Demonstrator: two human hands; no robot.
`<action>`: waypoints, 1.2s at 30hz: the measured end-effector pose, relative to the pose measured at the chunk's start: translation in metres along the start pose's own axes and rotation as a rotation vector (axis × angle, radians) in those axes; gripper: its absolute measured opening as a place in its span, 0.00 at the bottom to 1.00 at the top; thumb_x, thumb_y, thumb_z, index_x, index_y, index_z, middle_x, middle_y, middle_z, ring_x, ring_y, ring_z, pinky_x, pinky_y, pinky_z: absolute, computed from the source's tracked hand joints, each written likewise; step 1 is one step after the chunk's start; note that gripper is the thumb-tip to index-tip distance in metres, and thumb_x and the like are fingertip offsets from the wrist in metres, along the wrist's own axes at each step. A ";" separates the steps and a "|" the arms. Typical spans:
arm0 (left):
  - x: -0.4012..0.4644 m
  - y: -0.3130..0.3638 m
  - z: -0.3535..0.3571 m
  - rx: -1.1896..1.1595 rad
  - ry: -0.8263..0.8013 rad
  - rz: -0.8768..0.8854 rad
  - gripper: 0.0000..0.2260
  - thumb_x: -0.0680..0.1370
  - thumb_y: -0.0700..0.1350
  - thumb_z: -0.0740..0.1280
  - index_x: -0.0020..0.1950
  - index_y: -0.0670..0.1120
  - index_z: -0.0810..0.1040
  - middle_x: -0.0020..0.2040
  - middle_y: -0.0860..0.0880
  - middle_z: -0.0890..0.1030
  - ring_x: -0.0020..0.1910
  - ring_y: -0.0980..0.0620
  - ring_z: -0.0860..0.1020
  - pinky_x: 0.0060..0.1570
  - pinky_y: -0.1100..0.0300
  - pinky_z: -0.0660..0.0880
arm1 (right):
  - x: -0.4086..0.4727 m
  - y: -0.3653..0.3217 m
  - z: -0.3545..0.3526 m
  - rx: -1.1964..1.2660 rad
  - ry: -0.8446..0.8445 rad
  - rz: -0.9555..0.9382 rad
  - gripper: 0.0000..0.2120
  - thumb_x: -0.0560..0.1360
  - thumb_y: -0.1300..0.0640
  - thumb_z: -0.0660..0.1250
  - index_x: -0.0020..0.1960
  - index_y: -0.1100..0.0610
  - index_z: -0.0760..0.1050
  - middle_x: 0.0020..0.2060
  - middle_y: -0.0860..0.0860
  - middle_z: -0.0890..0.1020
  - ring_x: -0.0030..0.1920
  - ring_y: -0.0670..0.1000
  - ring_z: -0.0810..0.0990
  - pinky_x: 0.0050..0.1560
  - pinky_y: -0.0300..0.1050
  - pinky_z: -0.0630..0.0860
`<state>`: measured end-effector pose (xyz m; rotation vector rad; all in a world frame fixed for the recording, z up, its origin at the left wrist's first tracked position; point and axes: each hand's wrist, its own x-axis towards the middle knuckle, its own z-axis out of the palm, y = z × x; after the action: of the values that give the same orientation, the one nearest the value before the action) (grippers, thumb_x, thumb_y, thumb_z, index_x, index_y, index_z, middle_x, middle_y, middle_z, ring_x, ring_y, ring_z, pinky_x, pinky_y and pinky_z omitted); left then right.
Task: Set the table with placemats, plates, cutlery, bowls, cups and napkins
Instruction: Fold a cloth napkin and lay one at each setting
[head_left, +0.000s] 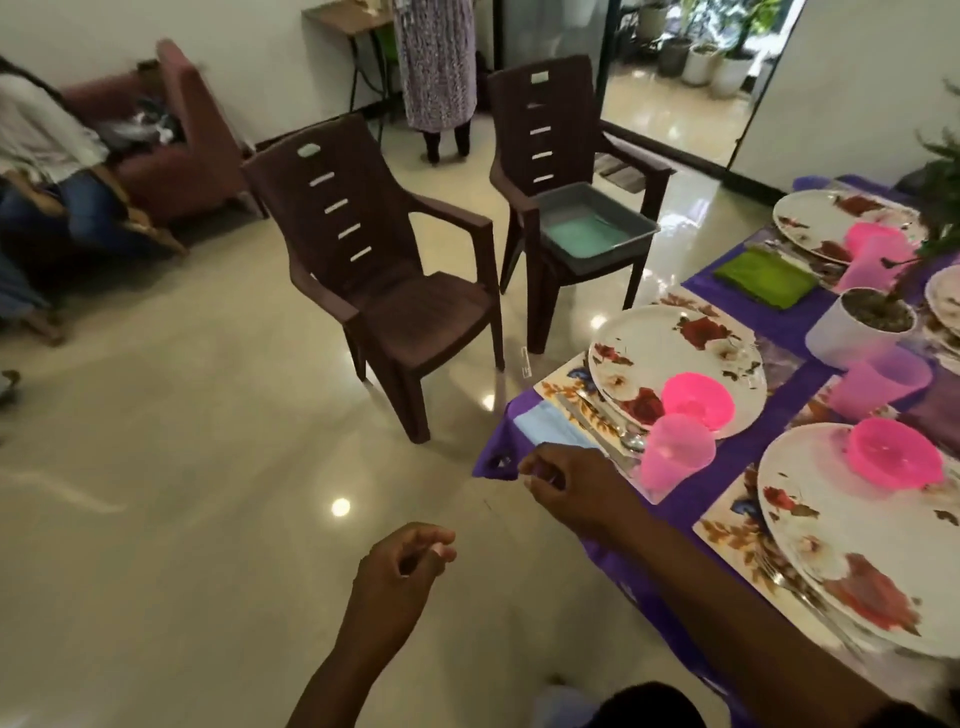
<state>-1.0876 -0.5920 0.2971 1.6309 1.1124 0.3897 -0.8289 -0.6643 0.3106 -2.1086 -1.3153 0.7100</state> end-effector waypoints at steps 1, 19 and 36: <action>0.009 -0.001 -0.009 0.008 -0.010 -0.002 0.14 0.81 0.41 0.69 0.49 0.64 0.83 0.46 0.54 0.88 0.45 0.56 0.85 0.47 0.58 0.80 | 0.009 -0.004 0.002 0.009 0.009 0.017 0.07 0.79 0.49 0.70 0.56 0.45 0.82 0.46 0.40 0.83 0.46 0.41 0.81 0.47 0.38 0.77; 0.303 0.093 -0.101 0.144 -0.089 0.035 0.12 0.80 0.38 0.70 0.52 0.56 0.85 0.45 0.55 0.88 0.45 0.56 0.86 0.52 0.50 0.82 | 0.272 -0.017 -0.024 0.162 0.111 0.127 0.10 0.78 0.47 0.67 0.58 0.47 0.81 0.50 0.45 0.85 0.49 0.45 0.82 0.54 0.47 0.81; 0.586 0.184 -0.022 0.319 -0.640 0.278 0.10 0.82 0.42 0.69 0.57 0.55 0.84 0.51 0.57 0.87 0.52 0.59 0.84 0.49 0.65 0.78 | 0.389 0.066 -0.086 0.329 0.414 0.530 0.06 0.78 0.48 0.70 0.53 0.46 0.83 0.47 0.42 0.84 0.46 0.44 0.83 0.49 0.42 0.82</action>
<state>-0.7193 -0.1004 0.3063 2.0020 0.4780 -0.1493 -0.5799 -0.3484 0.2695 -2.1780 -0.3885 0.5965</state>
